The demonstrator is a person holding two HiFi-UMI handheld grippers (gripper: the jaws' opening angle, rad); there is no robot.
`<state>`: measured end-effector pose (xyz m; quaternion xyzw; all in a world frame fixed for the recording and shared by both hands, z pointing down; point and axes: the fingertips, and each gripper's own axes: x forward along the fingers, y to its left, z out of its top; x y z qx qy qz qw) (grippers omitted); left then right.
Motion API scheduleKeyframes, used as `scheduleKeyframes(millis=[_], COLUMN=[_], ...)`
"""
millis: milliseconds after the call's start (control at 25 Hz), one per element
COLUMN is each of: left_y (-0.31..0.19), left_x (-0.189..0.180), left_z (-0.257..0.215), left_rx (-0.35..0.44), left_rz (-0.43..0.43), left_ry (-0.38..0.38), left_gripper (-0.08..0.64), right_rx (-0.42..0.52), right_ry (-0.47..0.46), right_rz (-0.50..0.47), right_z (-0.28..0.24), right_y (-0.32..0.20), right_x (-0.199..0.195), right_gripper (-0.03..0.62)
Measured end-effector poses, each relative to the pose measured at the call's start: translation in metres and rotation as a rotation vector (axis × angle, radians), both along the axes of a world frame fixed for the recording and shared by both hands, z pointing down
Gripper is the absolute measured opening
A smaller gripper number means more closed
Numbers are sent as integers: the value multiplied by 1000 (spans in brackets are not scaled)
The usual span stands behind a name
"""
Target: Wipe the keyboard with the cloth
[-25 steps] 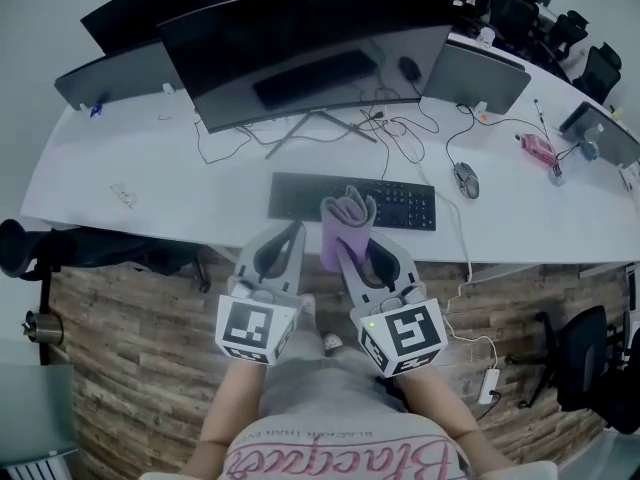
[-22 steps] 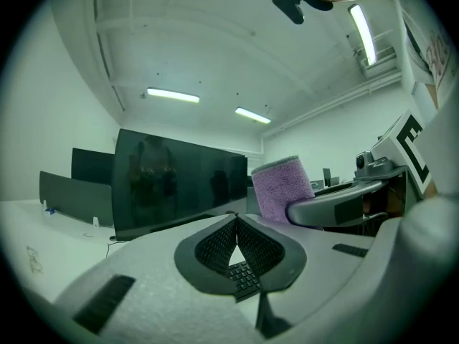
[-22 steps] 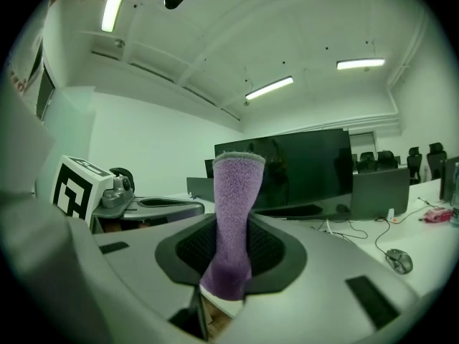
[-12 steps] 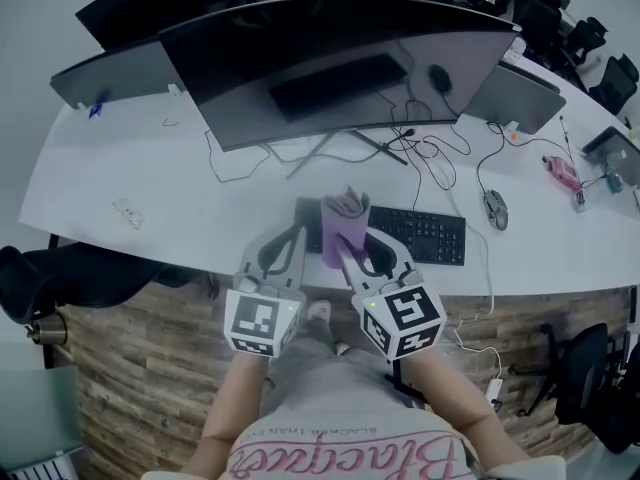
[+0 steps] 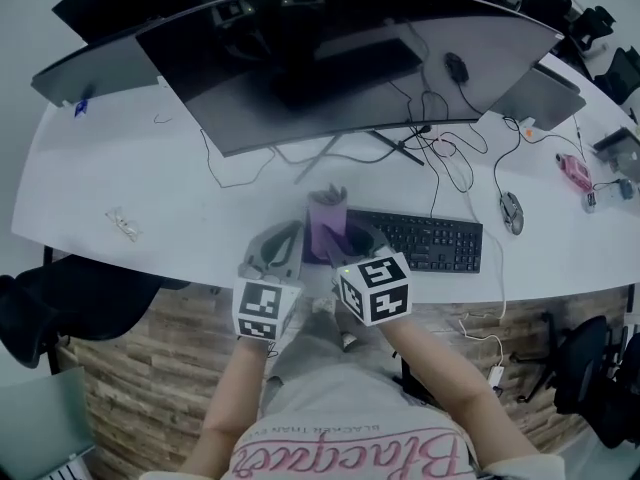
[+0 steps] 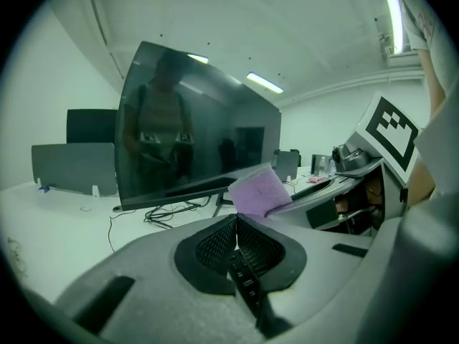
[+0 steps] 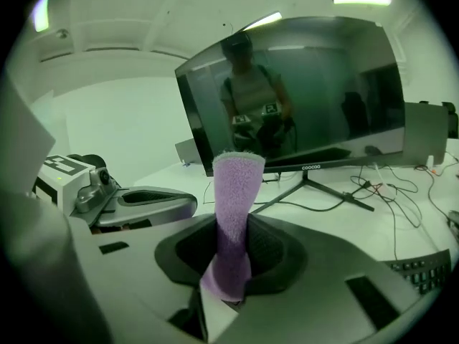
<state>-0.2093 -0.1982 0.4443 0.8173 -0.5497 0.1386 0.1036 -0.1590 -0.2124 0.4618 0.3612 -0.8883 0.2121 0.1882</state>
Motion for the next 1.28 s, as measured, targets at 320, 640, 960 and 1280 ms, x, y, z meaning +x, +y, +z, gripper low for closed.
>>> scheduleKeyframes(millis=[320, 640, 960, 1280], left_y=[-21, -29, -32, -36], left_x=[-23, -31, -28, -15], left_z=[39, 57, 71, 72], left_rx=[-96, -138, -179, -181], left_rz=[-19, -12, -27, -48], left_ry=[36, 25, 16, 19], left_gripper=[5, 5, 5, 5], right_rx=[-92, -138, -159, -195], right_ry=[80, 149, 139, 113], right_rz=[6, 24, 5, -12], right_z=[49, 81, 91, 92], right_y=[-23, -37, -43, -43], right_x=[-30, -37, -33, -26], right_gripper=[89, 89, 89, 89])
